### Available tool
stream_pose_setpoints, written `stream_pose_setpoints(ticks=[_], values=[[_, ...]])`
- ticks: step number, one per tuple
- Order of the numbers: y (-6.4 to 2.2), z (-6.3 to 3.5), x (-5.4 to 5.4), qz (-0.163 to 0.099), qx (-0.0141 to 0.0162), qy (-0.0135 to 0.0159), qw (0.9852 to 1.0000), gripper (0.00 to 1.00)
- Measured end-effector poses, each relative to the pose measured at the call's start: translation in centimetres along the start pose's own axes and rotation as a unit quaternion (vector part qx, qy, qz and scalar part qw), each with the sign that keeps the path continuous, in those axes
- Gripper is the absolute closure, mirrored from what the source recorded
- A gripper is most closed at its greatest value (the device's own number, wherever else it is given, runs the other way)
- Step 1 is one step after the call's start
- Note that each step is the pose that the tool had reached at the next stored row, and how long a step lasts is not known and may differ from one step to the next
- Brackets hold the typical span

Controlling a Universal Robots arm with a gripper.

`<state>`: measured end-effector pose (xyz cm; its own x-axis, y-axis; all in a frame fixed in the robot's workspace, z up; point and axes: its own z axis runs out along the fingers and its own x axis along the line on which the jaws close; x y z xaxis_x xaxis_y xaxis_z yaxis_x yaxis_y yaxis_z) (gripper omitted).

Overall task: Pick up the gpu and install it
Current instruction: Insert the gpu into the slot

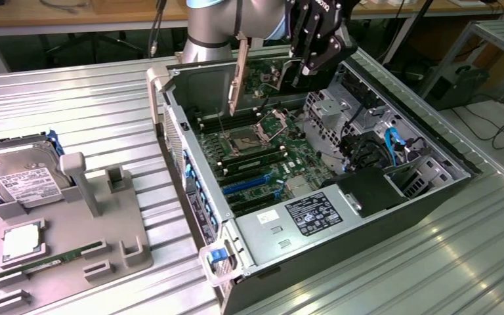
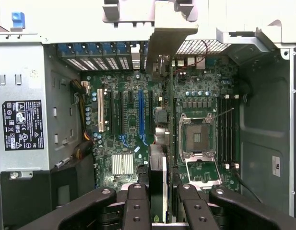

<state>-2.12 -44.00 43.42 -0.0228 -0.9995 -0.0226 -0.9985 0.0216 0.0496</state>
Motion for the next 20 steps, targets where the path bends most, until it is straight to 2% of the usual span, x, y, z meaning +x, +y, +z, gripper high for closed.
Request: stream_pose_setpoints(ticks=[20], values=[[-0.05,1.10,0.0,0.000,0.0000,0.0000,1.0000,0.73]])
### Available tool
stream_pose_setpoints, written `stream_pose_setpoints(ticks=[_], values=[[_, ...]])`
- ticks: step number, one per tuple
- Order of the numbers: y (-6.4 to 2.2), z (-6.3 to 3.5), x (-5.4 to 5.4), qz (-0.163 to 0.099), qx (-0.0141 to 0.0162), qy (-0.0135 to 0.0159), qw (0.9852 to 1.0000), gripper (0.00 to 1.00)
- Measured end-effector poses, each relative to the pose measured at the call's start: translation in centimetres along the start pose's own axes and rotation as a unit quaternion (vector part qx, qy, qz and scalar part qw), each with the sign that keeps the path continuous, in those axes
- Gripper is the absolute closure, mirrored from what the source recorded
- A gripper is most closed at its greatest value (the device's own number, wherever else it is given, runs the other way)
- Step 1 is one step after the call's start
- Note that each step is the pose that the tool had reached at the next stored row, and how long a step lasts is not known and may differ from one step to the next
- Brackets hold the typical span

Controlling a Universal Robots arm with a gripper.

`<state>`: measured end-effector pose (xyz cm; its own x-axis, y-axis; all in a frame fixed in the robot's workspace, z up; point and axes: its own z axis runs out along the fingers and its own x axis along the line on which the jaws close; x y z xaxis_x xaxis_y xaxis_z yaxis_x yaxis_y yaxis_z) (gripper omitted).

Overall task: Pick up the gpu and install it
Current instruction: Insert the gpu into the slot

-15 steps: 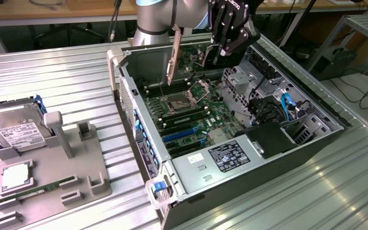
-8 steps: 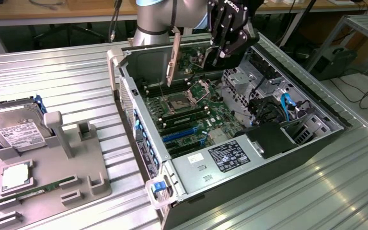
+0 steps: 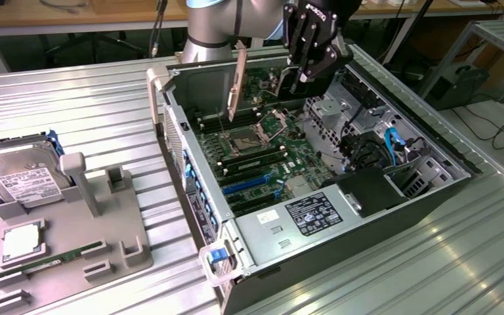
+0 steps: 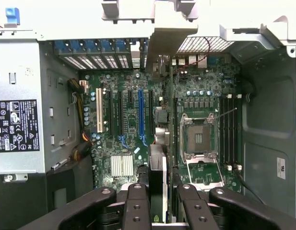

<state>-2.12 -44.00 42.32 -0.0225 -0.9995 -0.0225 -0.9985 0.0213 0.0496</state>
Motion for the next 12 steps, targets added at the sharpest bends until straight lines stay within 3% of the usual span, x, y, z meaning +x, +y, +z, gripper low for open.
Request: stream_pose_setpoints(ticks=[12], values=[[-0.05,0.92,0.02,0.000,0.0000,0.0000,1.0000,0.73]])
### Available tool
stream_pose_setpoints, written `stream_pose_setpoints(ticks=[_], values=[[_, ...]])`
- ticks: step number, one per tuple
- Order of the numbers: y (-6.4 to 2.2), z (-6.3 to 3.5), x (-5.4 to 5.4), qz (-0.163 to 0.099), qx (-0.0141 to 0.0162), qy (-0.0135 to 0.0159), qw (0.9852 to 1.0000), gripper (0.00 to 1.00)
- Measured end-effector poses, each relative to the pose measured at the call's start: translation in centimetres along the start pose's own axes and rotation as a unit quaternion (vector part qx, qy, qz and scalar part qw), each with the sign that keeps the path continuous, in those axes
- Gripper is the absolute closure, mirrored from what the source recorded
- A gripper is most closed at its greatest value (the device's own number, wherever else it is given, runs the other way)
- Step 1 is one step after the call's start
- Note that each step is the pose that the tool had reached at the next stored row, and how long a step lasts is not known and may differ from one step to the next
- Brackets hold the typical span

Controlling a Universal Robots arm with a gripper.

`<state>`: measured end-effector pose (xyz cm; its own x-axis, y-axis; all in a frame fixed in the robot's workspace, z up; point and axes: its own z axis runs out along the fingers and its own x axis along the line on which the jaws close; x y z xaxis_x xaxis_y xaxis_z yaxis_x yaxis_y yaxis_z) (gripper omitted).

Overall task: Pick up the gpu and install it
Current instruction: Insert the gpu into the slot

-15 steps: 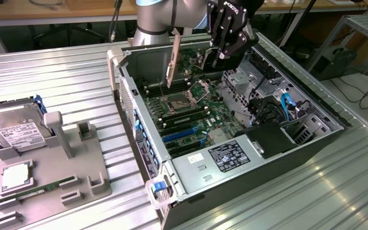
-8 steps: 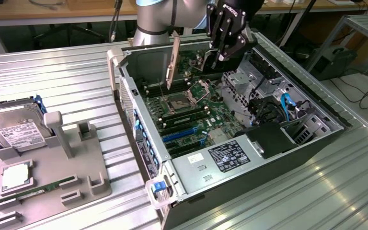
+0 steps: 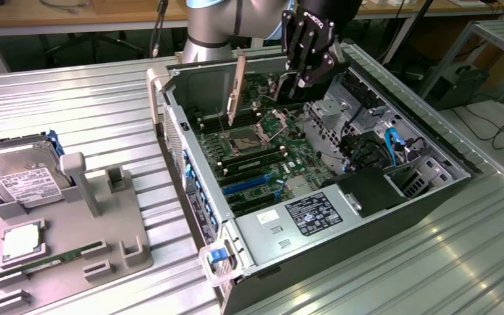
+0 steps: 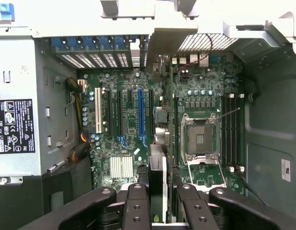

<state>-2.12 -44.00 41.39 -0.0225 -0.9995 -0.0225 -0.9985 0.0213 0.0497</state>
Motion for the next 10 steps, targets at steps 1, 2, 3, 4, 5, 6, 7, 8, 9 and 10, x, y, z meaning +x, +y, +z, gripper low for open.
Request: stream_pose_setpoints(ticks=[1,2,3,4,5,6,7,8,9,10], values=[[0.00,0.05,0.00,0.000,0.0000,0.0000,1.0000,0.73],[-0.02,0.33,0.01,0.000,0.0000,0.0000,1.0000,0.73],[-0.02,0.39,0.01,0.000,0.0000,0.0000,1.0000,0.73],[-0.02,0.44,0.01,0.000,0.0000,0.0000,1.0000,0.73],[-0.02,0.48,0.01,0.000,0.0000,0.0000,1.0000,0.73],[-0.03,0.52,0.01,0.000,0.0000,0.0000,1.0000,0.73],[-0.03,0.57,0.01,0.000,0.0000,0.0000,1.0000,0.73],[-0.03,0.66,0.01,0.000,0.0000,0.0000,1.0000,0.73],[-0.04,0.73,0.02,0.000,0.0000,0.0000,1.0000,0.73],[-0.04,0.83,0.02,0.000,0.0000,0.0000,1.0000,0.73]])
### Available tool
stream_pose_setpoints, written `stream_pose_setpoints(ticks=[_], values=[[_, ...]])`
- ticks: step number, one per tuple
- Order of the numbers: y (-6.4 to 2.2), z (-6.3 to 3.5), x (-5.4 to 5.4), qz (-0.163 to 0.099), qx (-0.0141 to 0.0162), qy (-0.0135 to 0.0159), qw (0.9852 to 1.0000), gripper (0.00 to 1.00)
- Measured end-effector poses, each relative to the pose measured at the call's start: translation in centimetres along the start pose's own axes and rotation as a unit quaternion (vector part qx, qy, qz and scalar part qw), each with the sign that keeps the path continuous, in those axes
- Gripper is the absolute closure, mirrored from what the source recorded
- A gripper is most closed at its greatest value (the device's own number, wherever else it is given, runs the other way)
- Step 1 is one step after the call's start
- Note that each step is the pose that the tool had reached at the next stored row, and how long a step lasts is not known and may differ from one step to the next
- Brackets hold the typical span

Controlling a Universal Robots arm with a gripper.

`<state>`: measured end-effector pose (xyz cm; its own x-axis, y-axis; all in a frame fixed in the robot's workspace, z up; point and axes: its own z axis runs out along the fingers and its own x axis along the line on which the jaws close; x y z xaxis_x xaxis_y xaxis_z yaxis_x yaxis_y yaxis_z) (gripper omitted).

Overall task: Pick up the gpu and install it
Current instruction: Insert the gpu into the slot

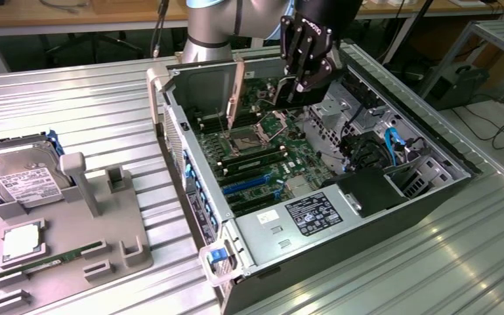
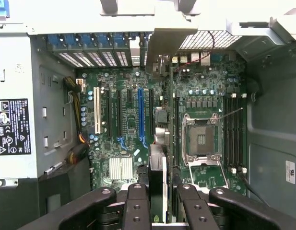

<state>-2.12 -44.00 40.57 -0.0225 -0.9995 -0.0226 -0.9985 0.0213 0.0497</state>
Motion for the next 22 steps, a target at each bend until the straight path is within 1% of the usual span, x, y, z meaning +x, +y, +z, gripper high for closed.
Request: stream_pose_setpoints(ticks=[22], values=[[-0.06,1.28,0.0,0.000,0.0000,0.0000,1.0000,0.73]])
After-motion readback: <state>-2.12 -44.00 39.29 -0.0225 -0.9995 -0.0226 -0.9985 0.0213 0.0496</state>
